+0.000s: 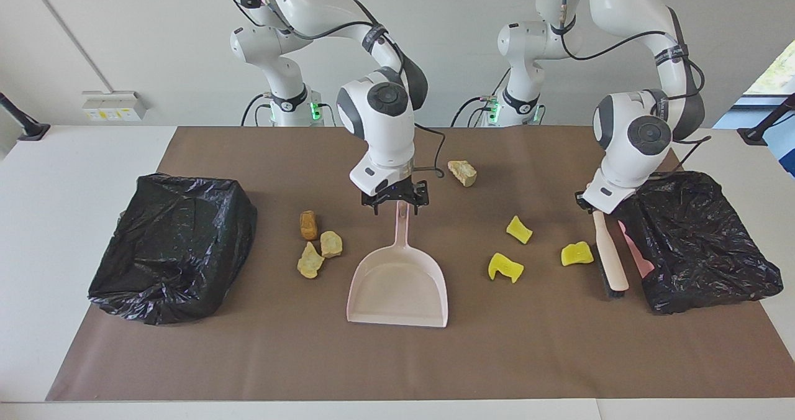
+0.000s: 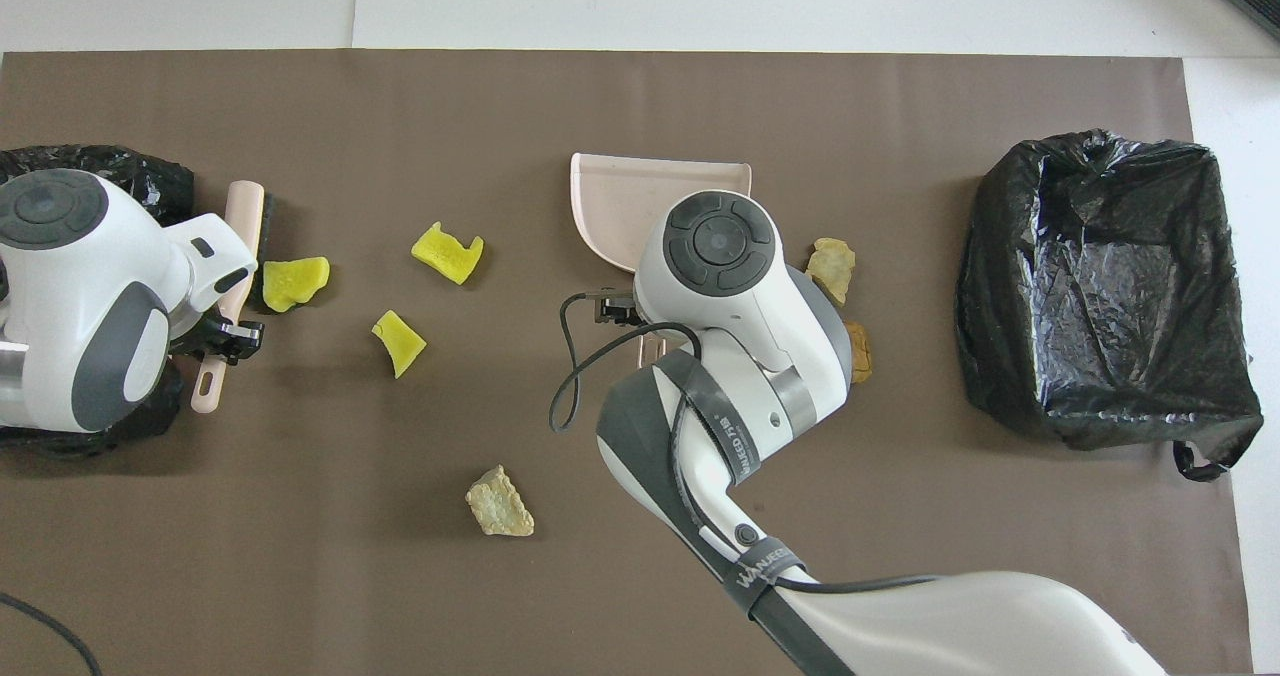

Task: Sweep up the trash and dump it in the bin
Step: 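Lift the brush with the left gripper while the right gripper grasps the dustpan, then sweep yellow pieces with the brush while the right gripper turns the dustpan, then sweep the yellow pieces into the dustpan with the left gripper's brush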

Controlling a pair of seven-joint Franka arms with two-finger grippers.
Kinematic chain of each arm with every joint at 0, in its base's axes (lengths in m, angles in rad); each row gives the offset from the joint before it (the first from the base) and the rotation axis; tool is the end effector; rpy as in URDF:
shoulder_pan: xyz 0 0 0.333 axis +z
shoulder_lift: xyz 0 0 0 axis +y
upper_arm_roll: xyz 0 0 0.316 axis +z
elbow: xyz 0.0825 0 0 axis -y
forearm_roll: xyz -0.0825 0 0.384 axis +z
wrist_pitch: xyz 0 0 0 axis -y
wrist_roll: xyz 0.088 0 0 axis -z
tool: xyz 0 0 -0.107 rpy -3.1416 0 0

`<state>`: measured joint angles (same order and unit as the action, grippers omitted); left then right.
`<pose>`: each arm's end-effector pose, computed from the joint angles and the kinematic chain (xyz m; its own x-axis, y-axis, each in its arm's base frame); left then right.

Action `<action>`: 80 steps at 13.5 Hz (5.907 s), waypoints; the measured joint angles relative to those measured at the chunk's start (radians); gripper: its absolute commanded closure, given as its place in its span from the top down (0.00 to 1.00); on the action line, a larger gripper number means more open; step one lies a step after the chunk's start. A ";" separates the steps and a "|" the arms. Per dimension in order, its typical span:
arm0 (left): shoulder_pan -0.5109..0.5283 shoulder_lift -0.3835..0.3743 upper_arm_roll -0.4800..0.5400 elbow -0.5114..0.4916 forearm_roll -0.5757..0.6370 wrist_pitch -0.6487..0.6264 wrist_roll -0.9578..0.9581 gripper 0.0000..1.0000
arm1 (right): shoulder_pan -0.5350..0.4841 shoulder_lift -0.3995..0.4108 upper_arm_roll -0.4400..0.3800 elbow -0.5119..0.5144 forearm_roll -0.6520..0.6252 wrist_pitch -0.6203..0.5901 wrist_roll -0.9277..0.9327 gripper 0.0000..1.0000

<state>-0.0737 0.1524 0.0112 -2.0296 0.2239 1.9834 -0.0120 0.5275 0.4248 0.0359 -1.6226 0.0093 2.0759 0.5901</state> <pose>0.5572 -0.0210 0.3591 0.9693 -0.1379 -0.2034 -0.1766 -0.9666 -0.1859 0.5723 0.3587 0.3798 0.9993 -0.0347 0.0110 -0.0343 -0.9988 -0.0351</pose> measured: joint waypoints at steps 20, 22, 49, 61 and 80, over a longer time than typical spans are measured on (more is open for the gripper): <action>-0.176 -0.043 0.014 -0.034 -0.193 -0.041 0.069 0.00 | -0.001 0.048 -0.010 -0.001 -0.010 0.058 -0.004 0.00; -0.161 -0.052 0.016 -0.057 -0.193 -0.041 0.069 0.00 | -0.005 0.032 -0.012 0.000 -0.012 0.054 -0.021 0.00; -0.423 -0.100 -0.016 -0.175 -0.302 0.070 0.028 0.00 | -0.018 -0.273 -0.008 -0.459 -0.108 0.083 -1.371 0.00; -0.574 -0.253 -0.010 -0.089 -0.428 -0.306 -0.223 0.00 | -0.018 -0.273 -0.008 -0.459 -0.107 0.083 -1.371 0.00; -0.748 -0.373 -0.041 -0.483 -0.590 0.143 -1.521 0.00 | -0.050 -0.257 -0.011 -0.453 -0.112 0.092 -1.563 0.00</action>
<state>-0.8220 -0.2205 -0.0296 -2.5131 -0.3662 2.1261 -1.5326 0.4777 0.1676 0.0250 -2.0761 -0.1026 2.1681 -0.9733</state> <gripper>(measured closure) 0.736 0.683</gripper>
